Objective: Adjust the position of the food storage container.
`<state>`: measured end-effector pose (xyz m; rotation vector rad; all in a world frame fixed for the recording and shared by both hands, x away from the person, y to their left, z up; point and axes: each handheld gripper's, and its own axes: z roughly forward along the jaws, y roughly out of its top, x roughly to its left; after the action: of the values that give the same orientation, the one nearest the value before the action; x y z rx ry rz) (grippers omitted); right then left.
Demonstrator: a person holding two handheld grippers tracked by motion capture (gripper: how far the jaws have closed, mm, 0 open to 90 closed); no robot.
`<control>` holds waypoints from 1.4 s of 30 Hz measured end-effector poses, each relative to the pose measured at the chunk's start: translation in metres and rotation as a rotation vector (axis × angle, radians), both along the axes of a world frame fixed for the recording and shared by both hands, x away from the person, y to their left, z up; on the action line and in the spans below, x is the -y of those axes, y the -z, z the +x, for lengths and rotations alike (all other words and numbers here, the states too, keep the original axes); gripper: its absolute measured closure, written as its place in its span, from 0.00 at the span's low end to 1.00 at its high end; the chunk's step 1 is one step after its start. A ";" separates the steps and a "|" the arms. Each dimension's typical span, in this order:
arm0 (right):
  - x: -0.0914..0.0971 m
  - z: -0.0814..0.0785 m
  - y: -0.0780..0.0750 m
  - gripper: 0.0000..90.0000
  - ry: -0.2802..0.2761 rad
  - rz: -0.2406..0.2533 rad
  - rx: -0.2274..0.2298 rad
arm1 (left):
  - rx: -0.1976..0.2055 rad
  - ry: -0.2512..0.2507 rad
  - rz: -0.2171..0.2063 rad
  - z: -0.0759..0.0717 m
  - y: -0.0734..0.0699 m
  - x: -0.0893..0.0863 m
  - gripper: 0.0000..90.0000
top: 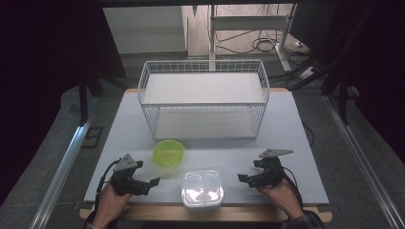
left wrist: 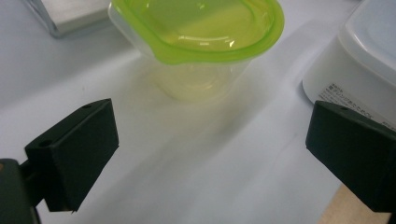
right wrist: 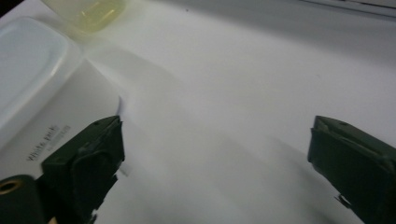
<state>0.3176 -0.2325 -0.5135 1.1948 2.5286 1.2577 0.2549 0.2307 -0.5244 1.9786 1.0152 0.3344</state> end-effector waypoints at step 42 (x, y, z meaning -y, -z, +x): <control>-0.010 -0.002 -0.001 0.19 -0.035 -0.055 0.060 | 0.068 0.079 -0.028 0.027 -0.048 0.043 0.82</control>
<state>0.3158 -0.2224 -0.5126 1.0902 2.5340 1.2044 0.2822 0.1873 -0.4769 1.9627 0.8916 0.3395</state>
